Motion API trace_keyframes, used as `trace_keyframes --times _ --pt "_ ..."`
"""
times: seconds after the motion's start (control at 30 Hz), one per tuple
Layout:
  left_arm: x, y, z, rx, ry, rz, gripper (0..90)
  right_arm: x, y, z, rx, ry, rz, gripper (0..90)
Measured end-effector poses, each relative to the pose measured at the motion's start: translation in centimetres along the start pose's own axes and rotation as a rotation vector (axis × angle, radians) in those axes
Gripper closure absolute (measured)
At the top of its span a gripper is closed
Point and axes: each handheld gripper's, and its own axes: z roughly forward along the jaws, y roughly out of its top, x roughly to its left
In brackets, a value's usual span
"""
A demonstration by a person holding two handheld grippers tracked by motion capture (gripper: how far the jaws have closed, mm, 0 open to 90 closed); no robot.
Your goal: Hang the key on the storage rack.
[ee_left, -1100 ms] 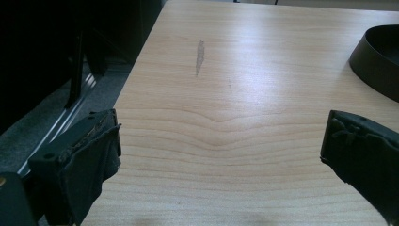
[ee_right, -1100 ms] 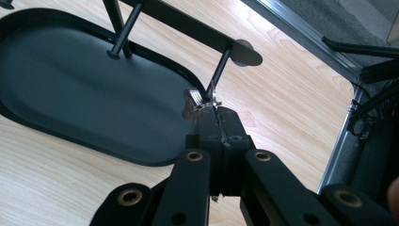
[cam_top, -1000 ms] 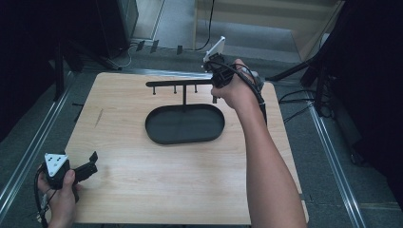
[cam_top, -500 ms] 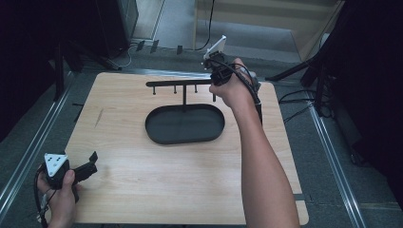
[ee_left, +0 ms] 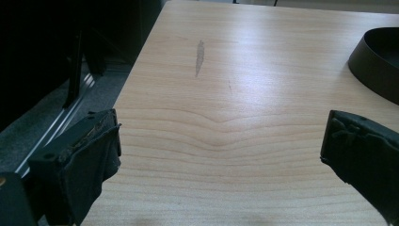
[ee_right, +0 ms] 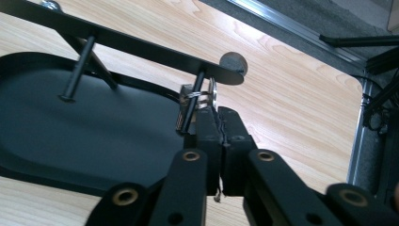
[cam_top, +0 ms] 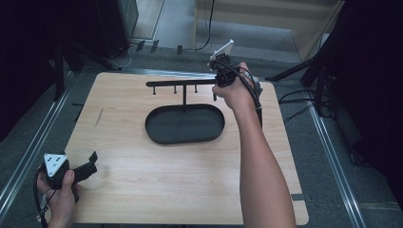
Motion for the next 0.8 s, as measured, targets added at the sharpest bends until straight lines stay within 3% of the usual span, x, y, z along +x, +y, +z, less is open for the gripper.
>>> trace_keyframes --times 0.8 --pt "-0.1 0.0 0.0 0.003 0.003 0.01 0.0 -3.8 -5.8 3.1 0.082 0.086 0.089 70.4"
